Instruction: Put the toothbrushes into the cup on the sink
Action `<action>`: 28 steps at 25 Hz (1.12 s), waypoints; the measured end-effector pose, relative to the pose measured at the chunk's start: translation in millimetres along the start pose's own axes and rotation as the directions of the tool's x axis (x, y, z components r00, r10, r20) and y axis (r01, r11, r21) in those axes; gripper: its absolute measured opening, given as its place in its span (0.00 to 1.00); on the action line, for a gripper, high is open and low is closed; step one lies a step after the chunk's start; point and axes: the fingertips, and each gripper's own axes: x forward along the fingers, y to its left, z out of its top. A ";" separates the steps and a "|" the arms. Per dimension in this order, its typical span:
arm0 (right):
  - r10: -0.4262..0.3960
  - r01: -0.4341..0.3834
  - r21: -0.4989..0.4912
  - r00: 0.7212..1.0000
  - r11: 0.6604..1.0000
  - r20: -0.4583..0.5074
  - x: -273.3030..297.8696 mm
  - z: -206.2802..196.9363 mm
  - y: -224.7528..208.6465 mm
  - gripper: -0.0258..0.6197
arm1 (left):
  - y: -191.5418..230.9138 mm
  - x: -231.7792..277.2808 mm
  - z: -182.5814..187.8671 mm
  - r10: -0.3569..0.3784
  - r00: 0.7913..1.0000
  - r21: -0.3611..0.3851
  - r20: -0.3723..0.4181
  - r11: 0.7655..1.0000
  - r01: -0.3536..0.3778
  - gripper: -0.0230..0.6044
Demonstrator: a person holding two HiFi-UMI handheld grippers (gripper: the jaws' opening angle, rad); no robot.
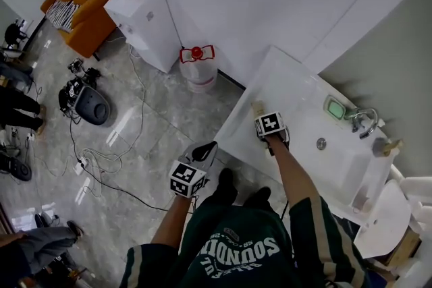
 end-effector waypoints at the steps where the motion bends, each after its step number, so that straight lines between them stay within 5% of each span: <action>1: -0.002 0.002 -0.002 1.000 1.000 -0.006 0.4 -0.5 1.0 0.28 | 0.6 2.3 0.7 -0.004 1.000 0.003 -0.001 1.000 0.004 0.12; 5: 0.007 -0.006 -0.017 1.000 1.000 0.007 -9.4 -1.7 2.2 0.16 | -5.0 16.5 5.9 -0.034 0.999 0.022 -0.009 0.999 0.034 0.12; 14: 0.046 -0.056 0.027 0.963 0.998 0.267 -90.5 5.5 -22.4 0.13 | -56.8 64.5 26.4 -0.128 0.992 0.065 -0.005 0.990 0.128 0.12; 22: 0.006 -0.063 0.082 0.824 0.995 0.567 -212.8 10.1 -63.7 0.13 | -108.1 108.1 87.6 -0.179 0.982 0.149 0.065 0.974 0.168 0.12; 28: -0.066 -0.019 0.117 0.731 0.993 0.679 -288.7 -19.5 -105.4 0.13 | -169.2 144.8 116.6 -0.269 0.961 0.216 0.067 0.944 0.250 0.12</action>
